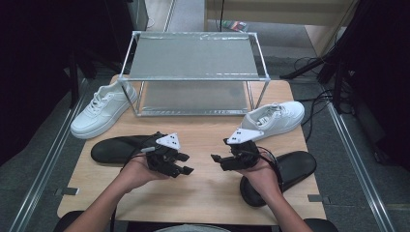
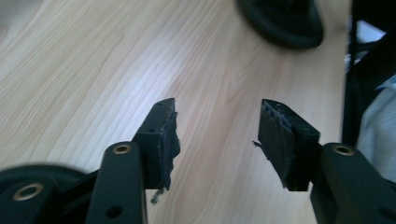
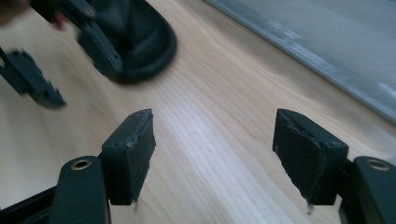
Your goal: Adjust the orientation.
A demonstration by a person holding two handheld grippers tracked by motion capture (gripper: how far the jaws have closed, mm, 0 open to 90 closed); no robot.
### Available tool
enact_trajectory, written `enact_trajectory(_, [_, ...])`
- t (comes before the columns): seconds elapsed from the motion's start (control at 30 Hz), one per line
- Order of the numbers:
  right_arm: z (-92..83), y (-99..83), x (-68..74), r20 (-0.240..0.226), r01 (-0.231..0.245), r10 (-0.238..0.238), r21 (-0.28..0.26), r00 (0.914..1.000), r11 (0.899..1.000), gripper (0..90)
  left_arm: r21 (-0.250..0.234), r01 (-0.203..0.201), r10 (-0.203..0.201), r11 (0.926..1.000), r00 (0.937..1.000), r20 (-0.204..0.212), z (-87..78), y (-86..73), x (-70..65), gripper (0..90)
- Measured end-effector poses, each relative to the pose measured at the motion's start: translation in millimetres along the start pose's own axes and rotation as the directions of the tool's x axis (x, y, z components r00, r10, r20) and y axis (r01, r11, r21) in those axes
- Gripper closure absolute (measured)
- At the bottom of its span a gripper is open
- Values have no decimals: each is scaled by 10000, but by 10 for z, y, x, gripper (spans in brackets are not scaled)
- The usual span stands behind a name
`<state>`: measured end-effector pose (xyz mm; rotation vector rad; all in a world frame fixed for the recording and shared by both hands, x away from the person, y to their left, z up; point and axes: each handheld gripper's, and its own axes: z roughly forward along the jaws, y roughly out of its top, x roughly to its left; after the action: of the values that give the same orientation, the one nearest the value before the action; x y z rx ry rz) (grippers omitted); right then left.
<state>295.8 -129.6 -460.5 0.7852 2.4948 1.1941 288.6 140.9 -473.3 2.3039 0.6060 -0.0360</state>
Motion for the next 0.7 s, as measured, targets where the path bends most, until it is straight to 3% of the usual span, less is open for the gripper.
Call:
enact_trajectory(0.07, [10,-26,10,62,18,-18,74,10000,10000,306,67,-55,56,10000,9999,-159,-6,-17,5,516])
enact_trajectory(0.1, [45,-49,0,-273,-658,672,487,9974,9966,318,27,-100,101,9999,9987,-491,-35,-35,9,503])
enact_trajectory(0.13, [45,-49,0,-273,-658,672,487,9974,9966,318,27,-100,101,9999,9987,-491,-35,-35,9,486])
enact_trajectory(0.17, [57,-59,-7,-811,-1255,1292,493,9883,9909,376,-27,-18,17,10000,9990,-436,-63,-38,16,473])
enact_trajectory(0.33, [29,-65,49,-987,-810,815,95,9918,9967,421,66,148,-145,9999,9994,-313,-77,-46,26,438])
enact_trajectory(0.4, [20,-83,57,-1129,-797,800,67,9904,9968,465,84,250,-247,9997,9991,-342,-90,-47,31,448])
enact_trajectory(0.47, [20,-97,70,-1281,-794,782,-45,9887,9968,464,26,156,-155,9999,9994,-295,-124,-52,48,448])
enact_trajectory(0.67, [28,-92,94,-1329,-631,620,-43,9892,9980,439,23,447,-446,9990,9987,-243,-141,-57,79,426])
enact_trajectory(0.7, [26,-84,89,-1310,-830,832,68,9879,9965,451,-101,431,-433,9990,9989,-198,-167,-57,83,413])
